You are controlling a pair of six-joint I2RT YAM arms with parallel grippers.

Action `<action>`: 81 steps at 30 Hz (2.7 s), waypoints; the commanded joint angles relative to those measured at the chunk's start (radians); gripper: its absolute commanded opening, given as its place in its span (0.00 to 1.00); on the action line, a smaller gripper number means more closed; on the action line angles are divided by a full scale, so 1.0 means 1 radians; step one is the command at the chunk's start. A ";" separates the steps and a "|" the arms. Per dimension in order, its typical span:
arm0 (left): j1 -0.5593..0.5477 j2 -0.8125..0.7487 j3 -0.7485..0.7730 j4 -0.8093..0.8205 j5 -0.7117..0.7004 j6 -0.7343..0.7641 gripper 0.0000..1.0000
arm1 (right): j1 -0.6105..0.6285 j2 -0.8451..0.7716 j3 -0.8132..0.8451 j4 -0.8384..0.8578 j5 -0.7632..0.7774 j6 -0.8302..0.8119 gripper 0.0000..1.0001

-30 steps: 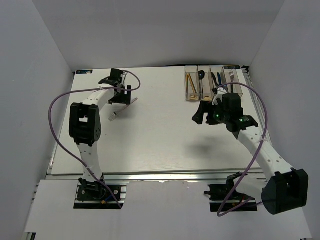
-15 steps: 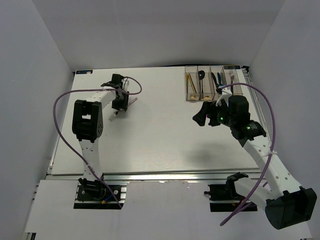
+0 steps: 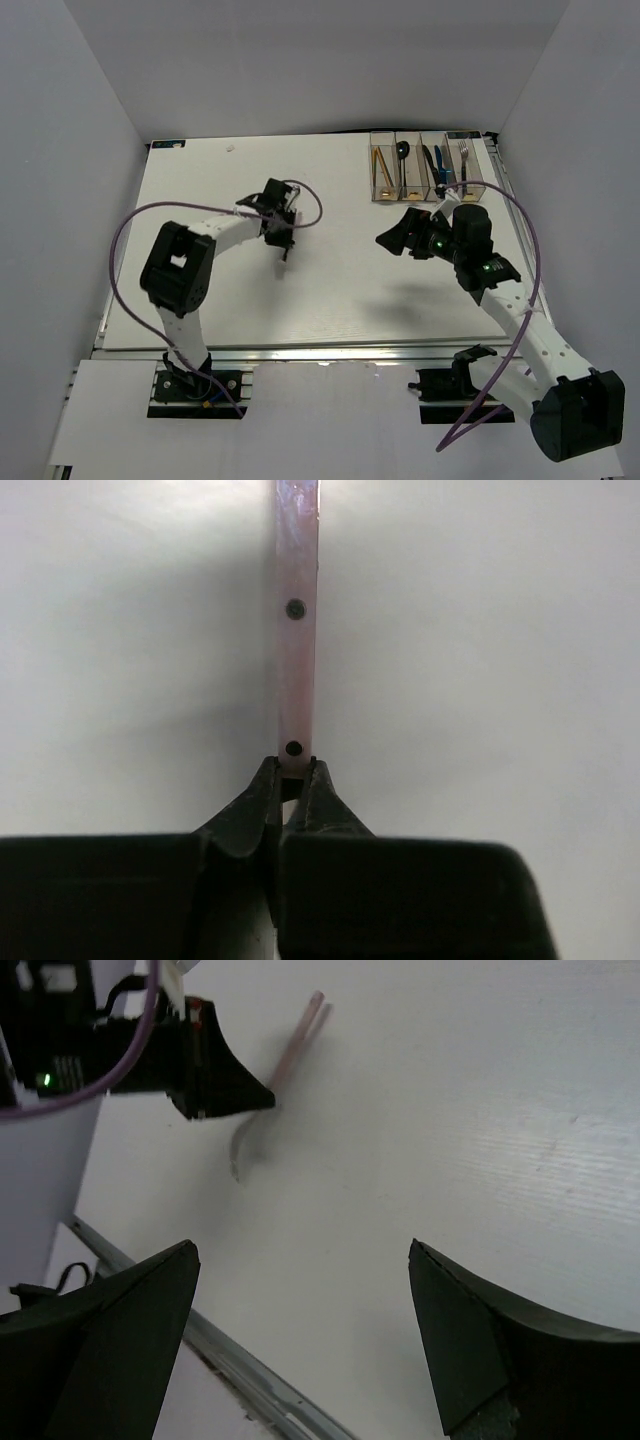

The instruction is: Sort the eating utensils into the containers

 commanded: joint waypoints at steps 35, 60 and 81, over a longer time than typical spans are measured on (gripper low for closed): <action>-0.431 -0.370 -0.317 0.701 0.370 -0.391 0.48 | 0.161 0.118 -0.114 0.412 0.248 0.331 0.00; -0.437 -0.729 -0.434 -0.140 -0.626 -0.122 0.98 | -0.387 1.319 1.579 0.012 0.271 -0.409 0.00; -0.437 -0.793 -0.447 -0.129 -0.575 -0.124 0.98 | -0.423 1.392 1.504 0.059 0.269 -0.571 0.00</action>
